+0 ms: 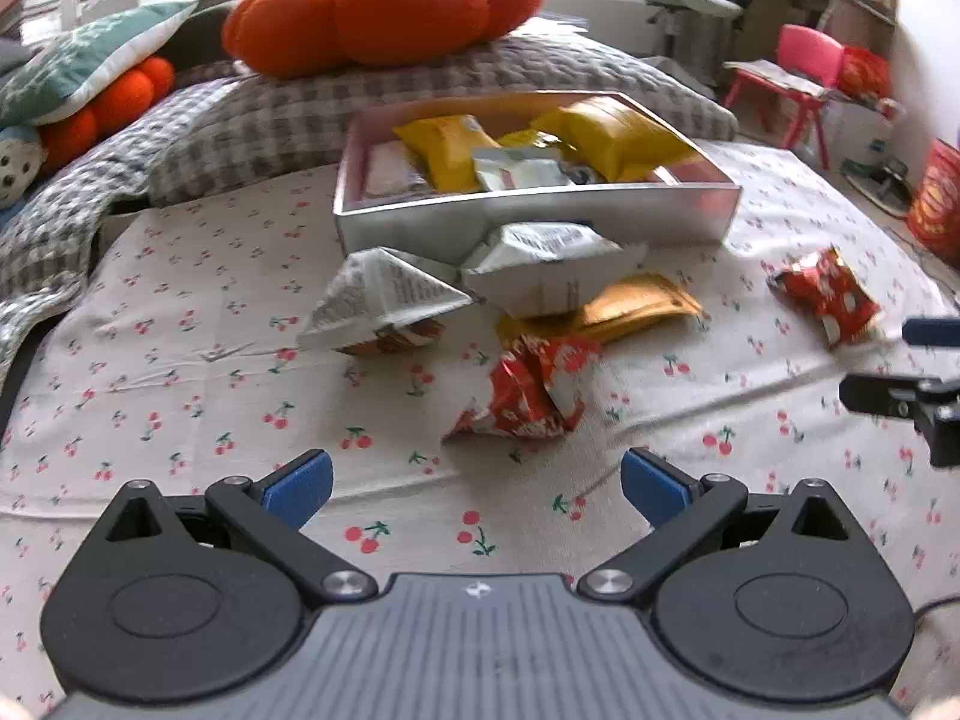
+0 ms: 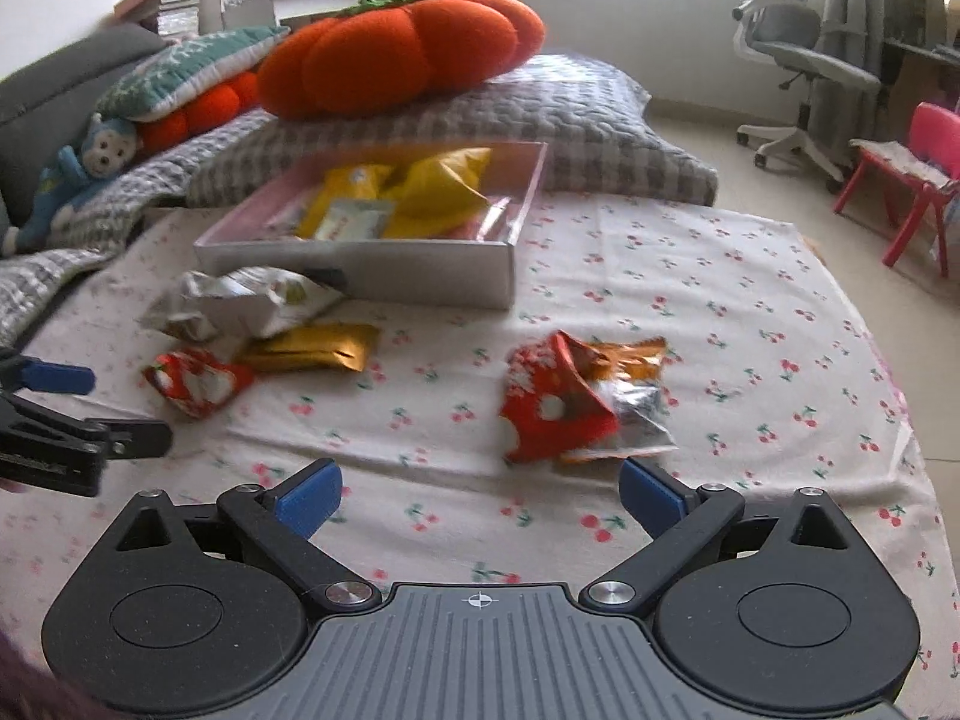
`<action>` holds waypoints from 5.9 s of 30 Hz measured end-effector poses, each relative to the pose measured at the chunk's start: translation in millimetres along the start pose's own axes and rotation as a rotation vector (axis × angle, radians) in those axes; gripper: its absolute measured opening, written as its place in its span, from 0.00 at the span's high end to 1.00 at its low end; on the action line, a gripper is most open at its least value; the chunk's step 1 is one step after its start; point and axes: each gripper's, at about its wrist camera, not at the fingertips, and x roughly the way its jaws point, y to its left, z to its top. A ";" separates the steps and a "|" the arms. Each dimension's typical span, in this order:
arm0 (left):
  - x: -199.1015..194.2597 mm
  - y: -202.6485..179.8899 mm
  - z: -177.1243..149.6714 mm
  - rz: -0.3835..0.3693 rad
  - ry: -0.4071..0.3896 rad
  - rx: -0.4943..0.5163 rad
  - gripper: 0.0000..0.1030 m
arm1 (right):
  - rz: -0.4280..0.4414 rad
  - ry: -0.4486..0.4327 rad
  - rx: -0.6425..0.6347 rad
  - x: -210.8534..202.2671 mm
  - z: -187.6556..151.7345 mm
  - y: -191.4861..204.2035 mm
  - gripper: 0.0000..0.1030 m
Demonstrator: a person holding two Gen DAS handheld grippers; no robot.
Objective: Organize snacks
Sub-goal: 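Withdraw both tools from the box back over the remaining snacks, then grasp the red-and-white candy packet with the left tool while the right tool grasps a red packet, then carry both red packets over the box with both tools, then lower both red packets into the box and open both tools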
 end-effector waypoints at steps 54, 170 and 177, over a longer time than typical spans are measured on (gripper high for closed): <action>26.2 0.2 12.2 -0.085 -0.101 -0.026 0.47 | -0.090 -0.073 -0.150 38.4 20.1 -0.8 0.38; 67.1 63.0 111.7 -0.030 -0.196 -0.076 0.52 | 0.180 -0.079 0.135 104.3 144.2 55.6 0.49; 58.4 56.8 111.6 -0.025 -0.200 -0.052 0.34 | 0.194 -0.090 0.140 91.2 147.6 53.2 0.35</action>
